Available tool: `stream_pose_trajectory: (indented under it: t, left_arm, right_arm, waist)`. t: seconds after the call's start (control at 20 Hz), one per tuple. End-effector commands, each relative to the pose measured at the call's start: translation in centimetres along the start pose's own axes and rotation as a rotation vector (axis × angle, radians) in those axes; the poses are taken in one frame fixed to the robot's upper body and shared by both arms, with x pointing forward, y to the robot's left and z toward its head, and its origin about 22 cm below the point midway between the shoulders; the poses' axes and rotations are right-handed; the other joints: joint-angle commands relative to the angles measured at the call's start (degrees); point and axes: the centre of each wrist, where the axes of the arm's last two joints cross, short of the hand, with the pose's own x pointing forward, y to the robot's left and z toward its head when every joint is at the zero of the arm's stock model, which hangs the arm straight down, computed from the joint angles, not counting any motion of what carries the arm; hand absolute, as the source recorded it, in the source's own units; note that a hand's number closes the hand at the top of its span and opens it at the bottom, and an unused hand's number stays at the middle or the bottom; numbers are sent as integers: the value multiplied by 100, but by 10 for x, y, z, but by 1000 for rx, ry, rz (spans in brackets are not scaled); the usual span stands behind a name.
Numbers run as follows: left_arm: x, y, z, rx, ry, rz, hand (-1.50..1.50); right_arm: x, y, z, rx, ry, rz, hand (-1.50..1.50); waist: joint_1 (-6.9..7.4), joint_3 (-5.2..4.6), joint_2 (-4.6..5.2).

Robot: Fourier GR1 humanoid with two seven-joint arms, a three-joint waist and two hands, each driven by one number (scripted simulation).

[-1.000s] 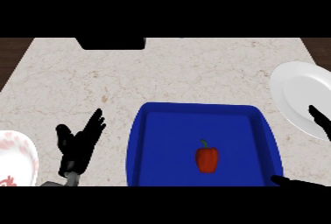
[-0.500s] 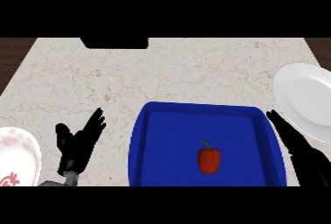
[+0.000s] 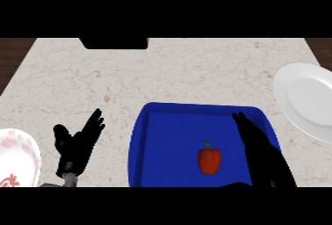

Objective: Pick the bell pepper from the tray and place it in the plate

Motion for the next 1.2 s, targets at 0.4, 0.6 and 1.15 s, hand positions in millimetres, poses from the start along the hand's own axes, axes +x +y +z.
stream_pose_trajectory:
  t: [0.4, 0.6, 1.15]
  left_arm:
    - [-19, 1, -20, 17, 2, 4, 0]
    - [-7, 4, -2, -12, 4, -15, 0]
    - [-6, -7, -11, 3, 7, -9, 0]
  right_arm:
    - [10, 52, -14, 59, 19, 4, -150]
    - [15, 53, -16, 60, 76, 66, -150]
    - [5, 78, -29, 70, 99, 103, -150]
  waist:
    - [-32, -1, 5]
    - [-20, 0, 0]
    - [-29, 0, 2]
